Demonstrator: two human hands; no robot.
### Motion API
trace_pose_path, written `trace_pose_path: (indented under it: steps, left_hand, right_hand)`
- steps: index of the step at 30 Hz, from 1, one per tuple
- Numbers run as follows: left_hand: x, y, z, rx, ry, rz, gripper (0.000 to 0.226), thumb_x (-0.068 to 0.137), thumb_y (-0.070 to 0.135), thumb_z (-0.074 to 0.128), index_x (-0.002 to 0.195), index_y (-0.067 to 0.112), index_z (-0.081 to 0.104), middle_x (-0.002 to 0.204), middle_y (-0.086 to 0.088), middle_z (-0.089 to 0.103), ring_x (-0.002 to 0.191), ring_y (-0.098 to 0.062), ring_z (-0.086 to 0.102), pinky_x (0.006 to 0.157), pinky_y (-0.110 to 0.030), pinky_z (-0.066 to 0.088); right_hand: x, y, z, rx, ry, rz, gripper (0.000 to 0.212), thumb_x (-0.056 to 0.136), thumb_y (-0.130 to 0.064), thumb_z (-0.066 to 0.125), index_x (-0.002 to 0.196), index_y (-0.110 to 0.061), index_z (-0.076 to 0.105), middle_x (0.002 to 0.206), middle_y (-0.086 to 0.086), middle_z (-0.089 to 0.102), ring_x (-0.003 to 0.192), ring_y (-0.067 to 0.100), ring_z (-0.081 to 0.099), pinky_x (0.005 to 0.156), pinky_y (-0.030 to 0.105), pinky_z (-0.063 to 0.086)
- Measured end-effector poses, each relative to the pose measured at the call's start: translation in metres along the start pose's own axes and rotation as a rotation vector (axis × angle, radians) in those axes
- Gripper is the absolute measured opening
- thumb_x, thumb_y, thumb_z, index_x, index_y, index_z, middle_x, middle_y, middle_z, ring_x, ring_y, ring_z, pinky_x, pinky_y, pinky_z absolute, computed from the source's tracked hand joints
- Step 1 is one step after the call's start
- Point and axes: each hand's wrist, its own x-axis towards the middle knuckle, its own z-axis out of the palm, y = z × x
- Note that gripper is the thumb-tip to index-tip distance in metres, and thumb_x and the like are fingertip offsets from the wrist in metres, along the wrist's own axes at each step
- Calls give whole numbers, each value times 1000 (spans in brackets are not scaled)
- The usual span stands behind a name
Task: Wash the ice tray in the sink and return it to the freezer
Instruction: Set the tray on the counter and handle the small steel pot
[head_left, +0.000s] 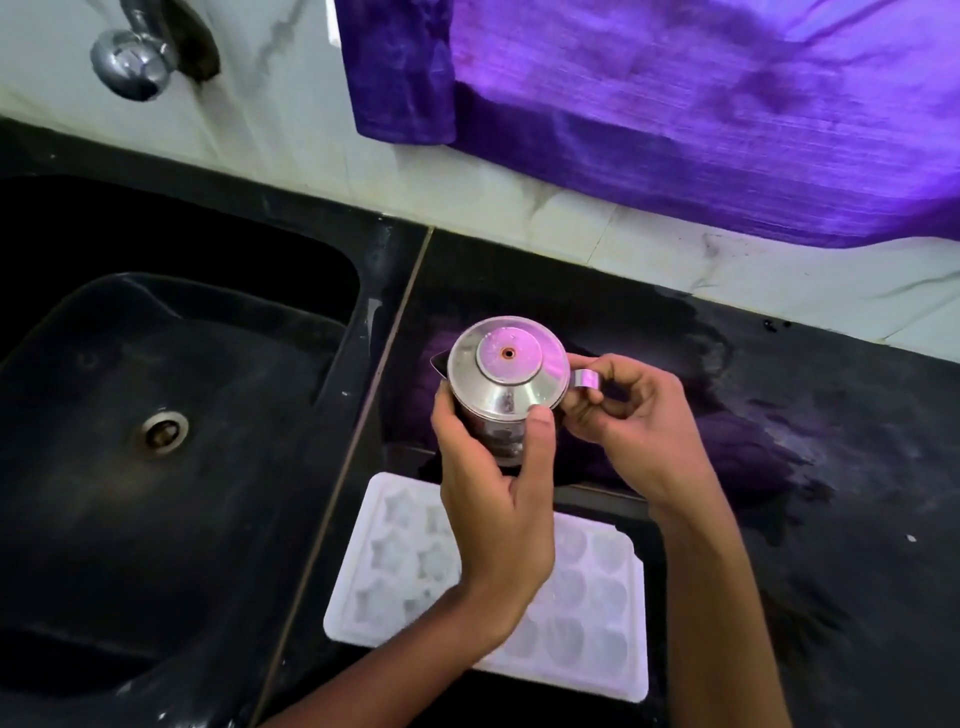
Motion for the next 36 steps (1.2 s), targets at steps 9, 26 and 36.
trace_pose_path:
  steps: [9, 26, 36]
  left_hand:
    - [79, -19, 12, 41, -63, -138, 65, 71, 21, 81, 123, 27, 42, 112, 21, 58, 104, 6, 59, 89, -22, 50]
    - [129, -33, 11, 42, -131, -205, 93, 71, 10, 82, 147, 20, 29, 149, 3, 40, 137, -8, 36, 114, -36, 34]
    - [126, -25, -1, 91, -164, -182, 97, 75, 15, 79, 151, 21, 19, 155, 0, 31, 140, -9, 30, 116, -37, 30]
  right_hand:
    - [65, 38, 3, 65, 70, 83, 31, 84, 9, 59, 81, -20, 68, 79, -14, 73, 76, 6, 67, 75, 31, 57]
    - [105, 67, 15, 106, 105, 142, 14, 85, 4, 62, 81, -9, 63, 88, -9, 71, 78, 5, 68, 74, 27, 59]
    - [89, 66, 15, 94, 208, 110, 36, 81, 8, 65, 109, -13, 58, 105, 0, 66, 95, 8, 65, 83, 21, 55]
